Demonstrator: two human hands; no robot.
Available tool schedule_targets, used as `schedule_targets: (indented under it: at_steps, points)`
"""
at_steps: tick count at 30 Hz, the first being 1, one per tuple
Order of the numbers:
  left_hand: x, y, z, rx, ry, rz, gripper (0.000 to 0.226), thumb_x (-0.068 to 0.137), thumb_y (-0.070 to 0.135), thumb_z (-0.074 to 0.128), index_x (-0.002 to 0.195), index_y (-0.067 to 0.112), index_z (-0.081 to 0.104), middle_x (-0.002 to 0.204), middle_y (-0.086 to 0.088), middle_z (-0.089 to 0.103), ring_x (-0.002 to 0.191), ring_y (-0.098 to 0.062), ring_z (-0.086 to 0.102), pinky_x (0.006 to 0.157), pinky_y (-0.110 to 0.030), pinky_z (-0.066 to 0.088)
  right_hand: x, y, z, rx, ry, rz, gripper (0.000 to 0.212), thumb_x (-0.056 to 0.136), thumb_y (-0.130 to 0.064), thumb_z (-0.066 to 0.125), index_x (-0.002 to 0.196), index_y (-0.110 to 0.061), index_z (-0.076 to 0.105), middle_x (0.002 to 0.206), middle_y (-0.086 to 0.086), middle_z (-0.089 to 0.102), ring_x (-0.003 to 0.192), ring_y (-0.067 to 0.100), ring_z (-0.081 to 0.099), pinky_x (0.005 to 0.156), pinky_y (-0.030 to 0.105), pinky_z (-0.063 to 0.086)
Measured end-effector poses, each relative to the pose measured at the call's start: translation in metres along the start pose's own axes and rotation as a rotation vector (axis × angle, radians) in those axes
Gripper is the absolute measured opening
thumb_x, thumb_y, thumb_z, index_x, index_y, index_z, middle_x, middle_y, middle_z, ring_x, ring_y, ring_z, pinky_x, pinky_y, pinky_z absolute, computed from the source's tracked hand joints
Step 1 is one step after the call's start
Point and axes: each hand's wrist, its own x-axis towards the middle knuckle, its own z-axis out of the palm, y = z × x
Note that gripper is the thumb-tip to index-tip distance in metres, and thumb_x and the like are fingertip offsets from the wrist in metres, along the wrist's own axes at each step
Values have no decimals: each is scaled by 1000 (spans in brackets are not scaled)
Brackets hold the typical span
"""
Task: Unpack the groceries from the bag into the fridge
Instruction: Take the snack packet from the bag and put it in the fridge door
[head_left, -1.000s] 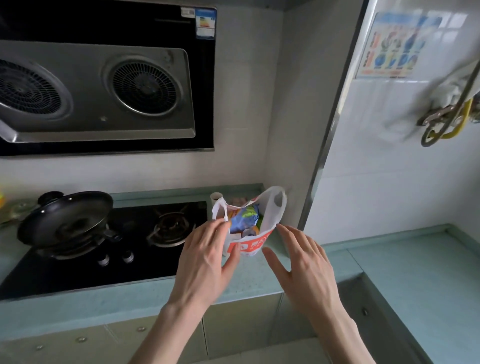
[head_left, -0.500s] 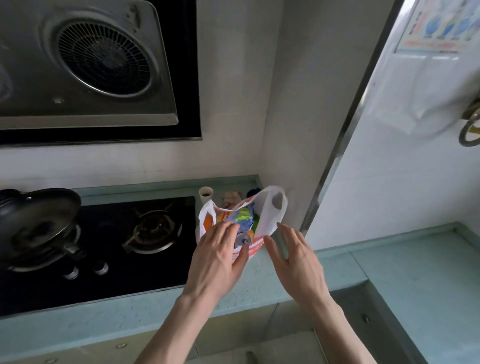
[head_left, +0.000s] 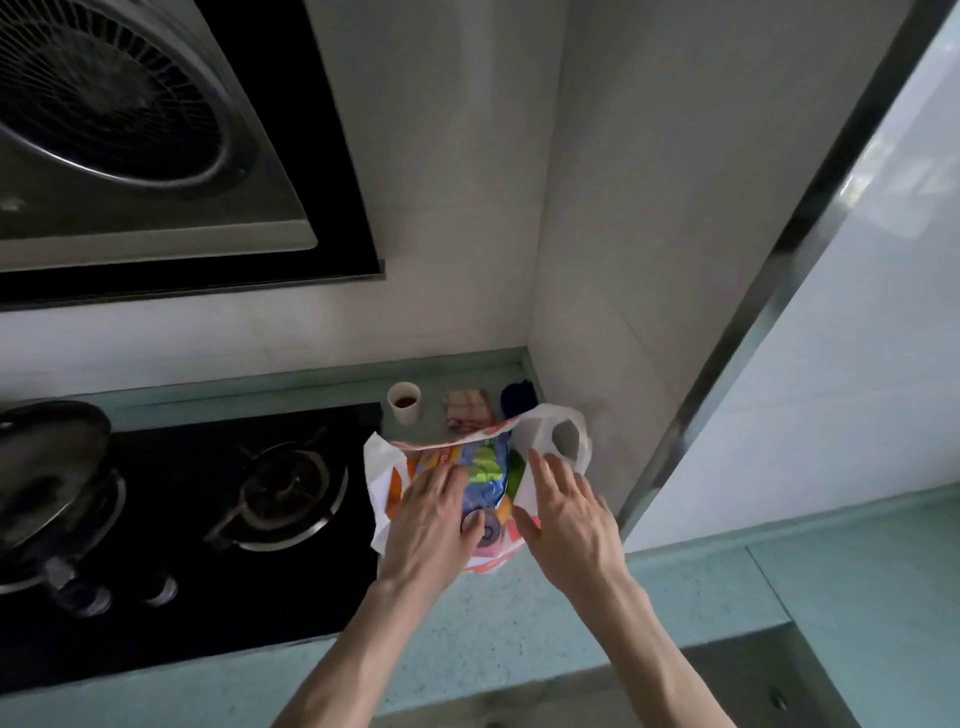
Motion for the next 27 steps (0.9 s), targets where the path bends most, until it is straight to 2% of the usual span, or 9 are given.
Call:
schedule_targets:
  at_steps: [4,6,8,13,15,17,20,23,27]
  points:
    - [25,1,18,135,-61,-86,76,53,51,93,118,16,71,114,-1,74,103,-20,73,85,-34,61,31,13,12,-84,-88,-88,77,102,-40,57,163,-20,14,165,0,32,149,21,37,115,37,41]
    - [33,2,35,128,-96,-115,87,68,52,81,142,13,57,141,-7,63,130,-25,62,109,-42,52,42,16,19,-78,-121,-106,78,100,-37,61,163,-19,17,163,1,36,148,22,39,117,37,41]
    - [38,3,53,105,-136,-125,90,79,50,65,156,11,37,159,-11,46,146,-31,46,122,-46,37,50,19,26,-71,-152,-119,77,99,-34,63,162,-19,21,162,2,38,147,23,41,117,38,42]
    - [51,8,82,138,-218,-165,105,86,62,67,163,22,9,169,-9,25,155,-34,29,128,-52,23,66,28,38,-68,-159,-134,75,98,-32,67,160,-20,26,162,1,40,147,23,43,117,39,44]
    - [55,3,92,131,-233,-165,106,87,64,66,161,24,2,170,-8,24,156,-35,28,126,-55,25,69,29,41,-79,-162,-140,77,95,-31,71,159,-18,31,159,3,45,144,25,48,113,41,48]
    - [58,-1,97,126,-222,-160,101,89,60,66,160,23,4,169,-9,29,153,-35,33,122,-55,33,71,32,45,-84,-143,-166,81,84,-30,82,153,-14,43,148,7,58,133,28,60,101,43,58]
    - [60,-5,93,126,-229,-135,94,96,48,64,165,23,5,173,-6,20,158,-33,25,124,-54,29,75,36,51,-79,-92,-163,84,74,-31,90,146,-12,53,136,8,67,120,29,69,89,42,63]
    - [58,-10,79,76,-175,-118,89,96,41,66,165,25,12,171,-2,25,157,-27,28,126,-45,30,79,33,47,-39,-55,-187,83,81,-30,85,152,-15,46,145,5,61,131,25,62,100,39,57]
    - [50,-20,55,-165,-104,-99,81,91,35,69,161,29,28,162,5,42,145,-19,47,113,-32,47,82,29,42,40,-64,-182,79,90,-29,74,158,-16,37,155,4,49,141,24,51,112,36,48]
